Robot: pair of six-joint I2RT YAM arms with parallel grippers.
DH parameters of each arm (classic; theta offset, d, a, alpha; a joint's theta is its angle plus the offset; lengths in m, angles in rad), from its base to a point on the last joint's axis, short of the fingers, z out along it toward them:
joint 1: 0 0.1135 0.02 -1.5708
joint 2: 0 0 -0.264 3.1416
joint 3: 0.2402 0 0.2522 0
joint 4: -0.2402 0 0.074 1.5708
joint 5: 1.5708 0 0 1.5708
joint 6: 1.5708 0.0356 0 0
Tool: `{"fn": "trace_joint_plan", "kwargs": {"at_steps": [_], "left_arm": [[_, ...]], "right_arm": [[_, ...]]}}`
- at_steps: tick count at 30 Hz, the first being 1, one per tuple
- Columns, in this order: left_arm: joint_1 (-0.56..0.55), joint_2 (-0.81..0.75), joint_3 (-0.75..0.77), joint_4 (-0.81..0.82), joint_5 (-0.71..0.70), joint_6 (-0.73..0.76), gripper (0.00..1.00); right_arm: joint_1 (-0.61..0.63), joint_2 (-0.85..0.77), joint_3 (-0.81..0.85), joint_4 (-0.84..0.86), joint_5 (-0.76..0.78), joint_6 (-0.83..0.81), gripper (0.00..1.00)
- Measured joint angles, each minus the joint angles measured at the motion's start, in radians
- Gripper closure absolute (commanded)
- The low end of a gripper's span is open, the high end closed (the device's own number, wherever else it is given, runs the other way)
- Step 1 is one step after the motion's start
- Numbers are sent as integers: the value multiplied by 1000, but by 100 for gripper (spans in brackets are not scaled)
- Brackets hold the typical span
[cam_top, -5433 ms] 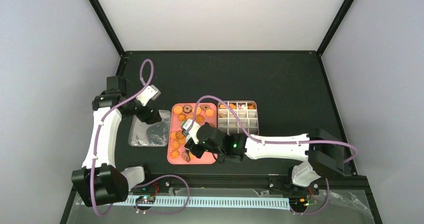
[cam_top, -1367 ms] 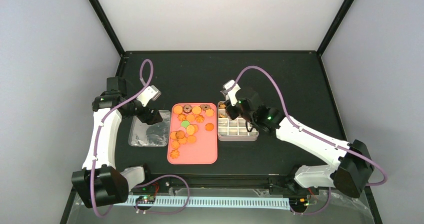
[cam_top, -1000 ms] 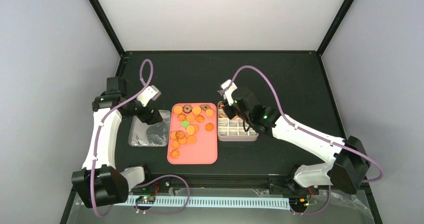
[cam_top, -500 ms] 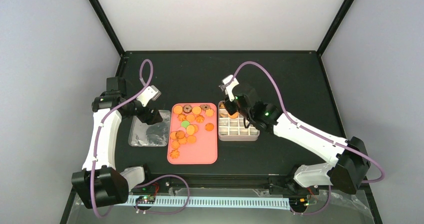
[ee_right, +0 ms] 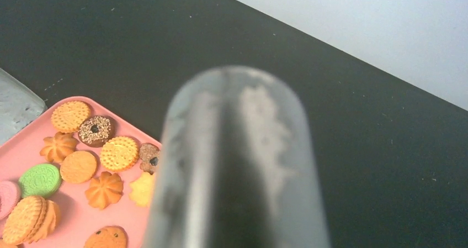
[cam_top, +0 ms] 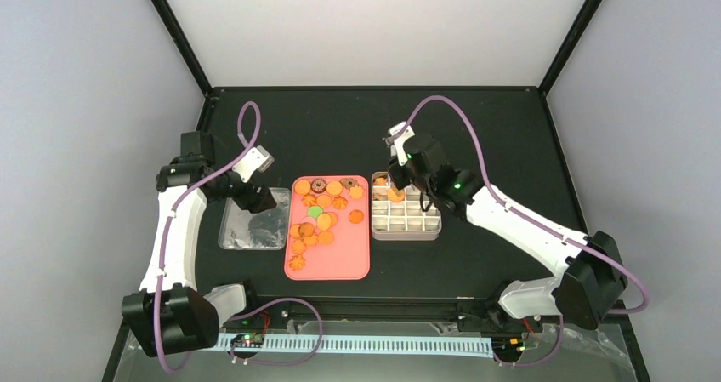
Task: Pack the cookies
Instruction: Place the fake cookies in the empty pocket of the box.
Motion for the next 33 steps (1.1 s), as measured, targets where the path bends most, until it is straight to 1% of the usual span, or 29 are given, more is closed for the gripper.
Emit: {"fn": "trace_joint_plan", "kwargs": {"at_steps": [6, 14, 20, 24, 33], "left_arm": [[0, -9, 0, -5, 0, 7, 18], [0, -9, 0, -7, 2, 10, 19], [0, -10, -7, -8, 2, 14, 19], [0, -10, -11, -10, 2, 14, 19], [0, -12, -11, -15, 3, 16, 19]], "right_arm": [[-15, -13, -27, 32, -63, 31, 61], [-33, -40, -63, 62, -94, 79, 62], [-37, -103, -79, 52, -121, 111, 63], [-38, -145, -89, 74, -138, 125, 64], [-38, -116, -133, 97, -141, 129, 64]]}}
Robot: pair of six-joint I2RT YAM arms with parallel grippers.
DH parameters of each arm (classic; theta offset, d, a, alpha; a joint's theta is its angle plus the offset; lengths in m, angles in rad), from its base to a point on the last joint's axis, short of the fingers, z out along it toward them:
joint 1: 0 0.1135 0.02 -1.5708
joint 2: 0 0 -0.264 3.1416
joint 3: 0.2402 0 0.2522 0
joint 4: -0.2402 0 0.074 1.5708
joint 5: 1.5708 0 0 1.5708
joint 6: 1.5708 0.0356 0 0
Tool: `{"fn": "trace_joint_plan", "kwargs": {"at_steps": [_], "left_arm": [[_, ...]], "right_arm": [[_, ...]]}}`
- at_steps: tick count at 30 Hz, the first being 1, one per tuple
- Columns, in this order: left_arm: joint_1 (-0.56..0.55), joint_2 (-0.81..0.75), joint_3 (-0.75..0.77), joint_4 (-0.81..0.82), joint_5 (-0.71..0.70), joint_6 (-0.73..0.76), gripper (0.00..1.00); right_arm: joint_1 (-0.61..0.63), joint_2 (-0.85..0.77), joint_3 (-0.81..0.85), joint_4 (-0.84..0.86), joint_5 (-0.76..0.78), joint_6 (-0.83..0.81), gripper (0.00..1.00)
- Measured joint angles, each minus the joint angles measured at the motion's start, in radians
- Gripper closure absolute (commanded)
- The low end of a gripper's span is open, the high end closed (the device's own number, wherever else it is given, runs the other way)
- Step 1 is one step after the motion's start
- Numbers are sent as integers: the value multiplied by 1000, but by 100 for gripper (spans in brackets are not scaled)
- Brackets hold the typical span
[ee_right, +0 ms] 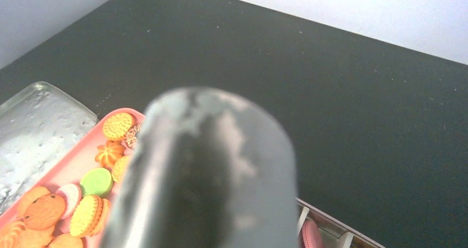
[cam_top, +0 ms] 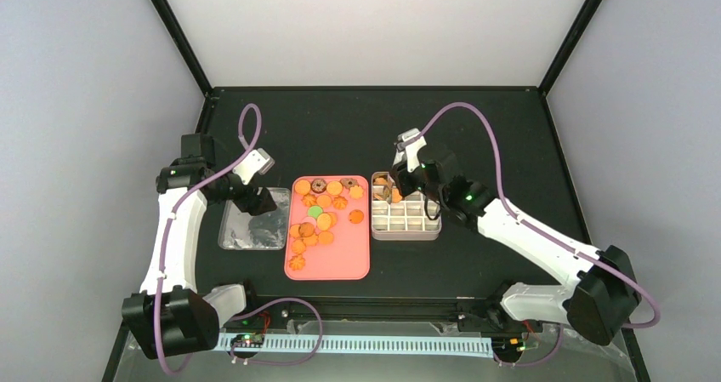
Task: Pack the cookies
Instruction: Place the fake cookies in the empty pocket of the box.
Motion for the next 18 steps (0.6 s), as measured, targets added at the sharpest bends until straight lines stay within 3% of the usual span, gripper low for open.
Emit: {"fn": "trace_joint_plan", "kwargs": {"at_steps": [13, 18], "left_arm": [[0, -5, 0, -1, 0, 3, 19], [0, -5, 0, -1, 0, 3, 19]], "right_arm": [[0, 50, 0, 25, -23, -8, 60], [0, 51, 0, 26, -18, -10, 72]]}}
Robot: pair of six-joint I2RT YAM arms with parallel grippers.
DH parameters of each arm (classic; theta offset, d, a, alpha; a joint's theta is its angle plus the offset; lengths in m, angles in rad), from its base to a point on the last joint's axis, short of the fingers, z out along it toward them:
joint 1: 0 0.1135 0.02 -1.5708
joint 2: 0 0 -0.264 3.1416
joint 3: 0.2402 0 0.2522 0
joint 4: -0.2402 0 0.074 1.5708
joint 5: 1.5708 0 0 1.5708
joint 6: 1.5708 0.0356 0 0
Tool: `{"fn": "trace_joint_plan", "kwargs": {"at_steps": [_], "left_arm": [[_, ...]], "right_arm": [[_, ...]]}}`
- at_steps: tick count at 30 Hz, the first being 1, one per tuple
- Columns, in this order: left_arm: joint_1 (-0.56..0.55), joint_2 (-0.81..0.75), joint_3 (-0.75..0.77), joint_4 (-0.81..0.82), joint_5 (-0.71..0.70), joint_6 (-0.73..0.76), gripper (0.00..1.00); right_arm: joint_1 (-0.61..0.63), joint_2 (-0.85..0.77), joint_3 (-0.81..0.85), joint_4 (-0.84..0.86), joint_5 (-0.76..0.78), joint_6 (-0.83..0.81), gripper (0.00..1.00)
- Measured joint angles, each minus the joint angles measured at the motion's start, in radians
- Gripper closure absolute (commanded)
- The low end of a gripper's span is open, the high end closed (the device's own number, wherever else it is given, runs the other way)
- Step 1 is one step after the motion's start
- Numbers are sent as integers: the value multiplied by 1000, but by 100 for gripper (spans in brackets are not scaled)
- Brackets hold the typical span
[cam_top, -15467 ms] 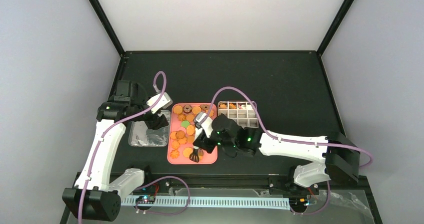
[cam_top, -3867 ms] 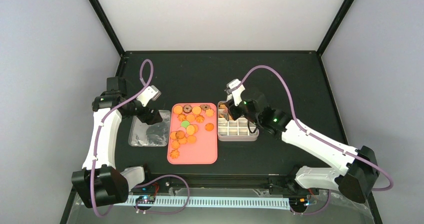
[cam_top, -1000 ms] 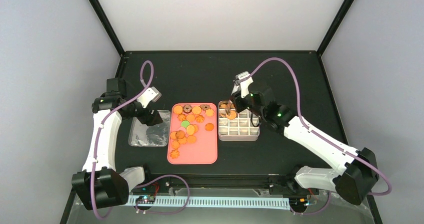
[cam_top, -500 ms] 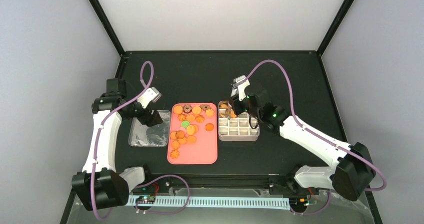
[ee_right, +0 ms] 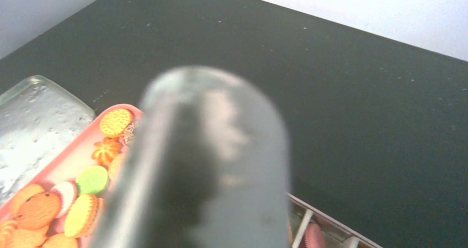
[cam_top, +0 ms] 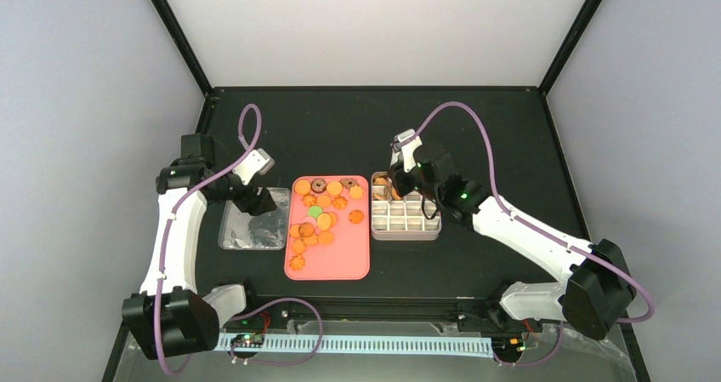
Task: Pack the cookies
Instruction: Place the fake cookies in the empty pocket of the box.
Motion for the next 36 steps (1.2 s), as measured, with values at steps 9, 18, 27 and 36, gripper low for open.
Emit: {"fn": "trace_joint_plan", "kwargs": {"at_steps": [9, 18, 27, 36], "left_arm": [[0, 0, -4, 0, 0, 4, 19], [0, 0, -5, -1, 0, 4, 20], [0, 0, -5, -1, 2, 4, 20], [0, 0, -5, -3, 2, 6, 20]], "right_arm": [[0, -2, 2, -7, 71, -16, 79], [0, -3, 20, -28, 68, -72, 74], [0, -35, 22, -45, 35, -165, 83], [0, -29, 23, -33, -42, -224, 87]]}}
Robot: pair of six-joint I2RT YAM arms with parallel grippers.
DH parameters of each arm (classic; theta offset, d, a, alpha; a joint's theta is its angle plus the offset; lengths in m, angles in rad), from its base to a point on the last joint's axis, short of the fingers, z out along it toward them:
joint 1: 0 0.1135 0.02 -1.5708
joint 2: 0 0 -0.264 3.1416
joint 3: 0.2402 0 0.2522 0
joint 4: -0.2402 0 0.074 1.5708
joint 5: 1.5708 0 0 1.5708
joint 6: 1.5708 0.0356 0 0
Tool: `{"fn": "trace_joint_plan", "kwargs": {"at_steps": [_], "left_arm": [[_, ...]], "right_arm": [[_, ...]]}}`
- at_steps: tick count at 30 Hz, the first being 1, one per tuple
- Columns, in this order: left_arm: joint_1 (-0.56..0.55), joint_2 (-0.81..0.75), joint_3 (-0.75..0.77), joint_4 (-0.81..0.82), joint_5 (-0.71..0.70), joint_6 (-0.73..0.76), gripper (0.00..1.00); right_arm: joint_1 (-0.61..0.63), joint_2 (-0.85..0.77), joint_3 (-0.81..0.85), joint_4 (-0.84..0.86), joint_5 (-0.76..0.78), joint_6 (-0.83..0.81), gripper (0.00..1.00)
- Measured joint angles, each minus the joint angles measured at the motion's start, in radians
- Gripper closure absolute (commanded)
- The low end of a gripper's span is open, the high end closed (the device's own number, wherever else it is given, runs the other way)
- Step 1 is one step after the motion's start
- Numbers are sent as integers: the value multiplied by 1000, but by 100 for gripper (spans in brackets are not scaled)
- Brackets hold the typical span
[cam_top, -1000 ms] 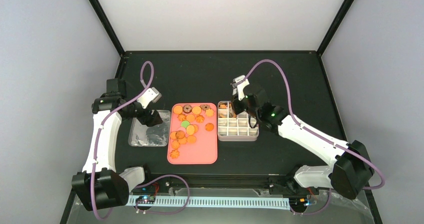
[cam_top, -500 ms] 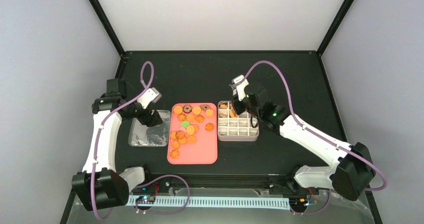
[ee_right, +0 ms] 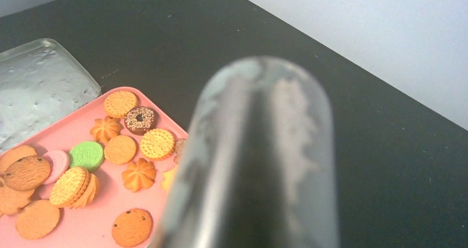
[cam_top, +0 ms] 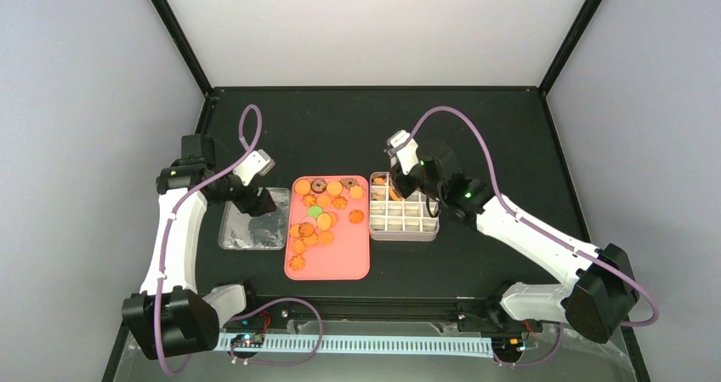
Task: Pack the cookies
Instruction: Place the fake cookies in the empty pocket of the box.
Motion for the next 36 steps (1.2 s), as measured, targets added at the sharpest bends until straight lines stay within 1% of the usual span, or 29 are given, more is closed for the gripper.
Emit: {"fn": "trace_joint_plan", "kwargs": {"at_steps": [3, 6, 16, 21, 29, 32, 33, 35, 36], "left_arm": [[0, 0, 0, -3, 0, 0, 20], [0, 0, 0, -3, 0, 1, 20], [0, 0, 0, -4, 3, 1, 20], [0, 0, 0, -8, 5, 1, 21], [0, 0, 0, -11, 6, 1, 21], [0, 0, 0, -11, 6, 1, 21], [0, 0, 0, -11, 7, 1, 21], [0, 1, 0, -11, 7, 1, 21], [0, 2, 0, -11, 7, 2, 21]], "right_arm": [[0, 14, 12, 0, -8, -18, 94], [1, 17, 14, -1, -21, -48, 98], [34, 5, 13, -23, -34, -166, 99], [66, 10, 8, -27, -14, -217, 99], [74, 39, 8, -27, -8, -243, 99], [75, 50, 6, -26, -2, -241, 99], [75, 51, 1, -21, 1, -240, 97], [76, 52, -5, -11, 9, -232, 92], [76, 51, -5, -8, 16, -225, 86]]}}
